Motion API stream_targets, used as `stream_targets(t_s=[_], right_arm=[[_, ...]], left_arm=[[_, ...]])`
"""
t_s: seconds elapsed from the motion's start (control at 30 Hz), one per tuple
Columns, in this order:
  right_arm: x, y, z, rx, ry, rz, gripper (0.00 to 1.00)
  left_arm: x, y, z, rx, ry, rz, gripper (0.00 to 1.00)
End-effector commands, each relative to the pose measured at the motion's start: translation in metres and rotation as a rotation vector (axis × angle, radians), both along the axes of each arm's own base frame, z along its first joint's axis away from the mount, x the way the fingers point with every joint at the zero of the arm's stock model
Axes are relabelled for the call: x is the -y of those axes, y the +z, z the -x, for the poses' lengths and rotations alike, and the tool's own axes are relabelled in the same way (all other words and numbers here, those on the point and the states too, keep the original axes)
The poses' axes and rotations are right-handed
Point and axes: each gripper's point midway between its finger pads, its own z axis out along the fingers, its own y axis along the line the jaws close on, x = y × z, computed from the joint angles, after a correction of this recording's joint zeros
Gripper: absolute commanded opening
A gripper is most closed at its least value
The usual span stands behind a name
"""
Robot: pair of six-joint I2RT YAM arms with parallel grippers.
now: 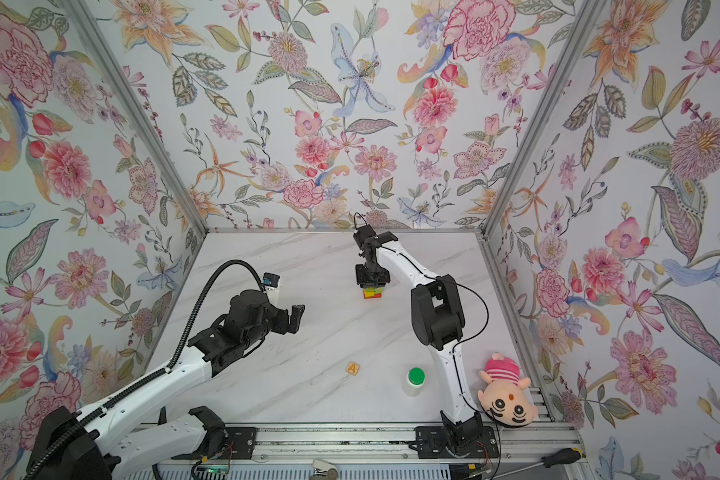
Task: Build the wood block tower
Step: 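Lift the green figure cube and carry it over the structure with the right gripper, then lower the green figure cube onto the tower and open the right gripper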
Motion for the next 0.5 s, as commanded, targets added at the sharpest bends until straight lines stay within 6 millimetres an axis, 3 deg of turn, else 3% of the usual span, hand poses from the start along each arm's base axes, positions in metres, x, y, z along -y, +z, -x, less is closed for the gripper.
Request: stream_targets(t_s=[0.0,0.47], right_arm=[[0.0004,-0.0066,-0.0013,-0.021,0.008,0.009,0.36],[-0.0012,-0.0059,-0.0070,-0.019,0.004,0.007,0.33]], left_arm=[[0.0001,0.0086,-0.0055,0.019,-0.006,0.005,0.99],[-0.0025,0.0081,-0.0070,0.016,0.002,0.006,0.99]])
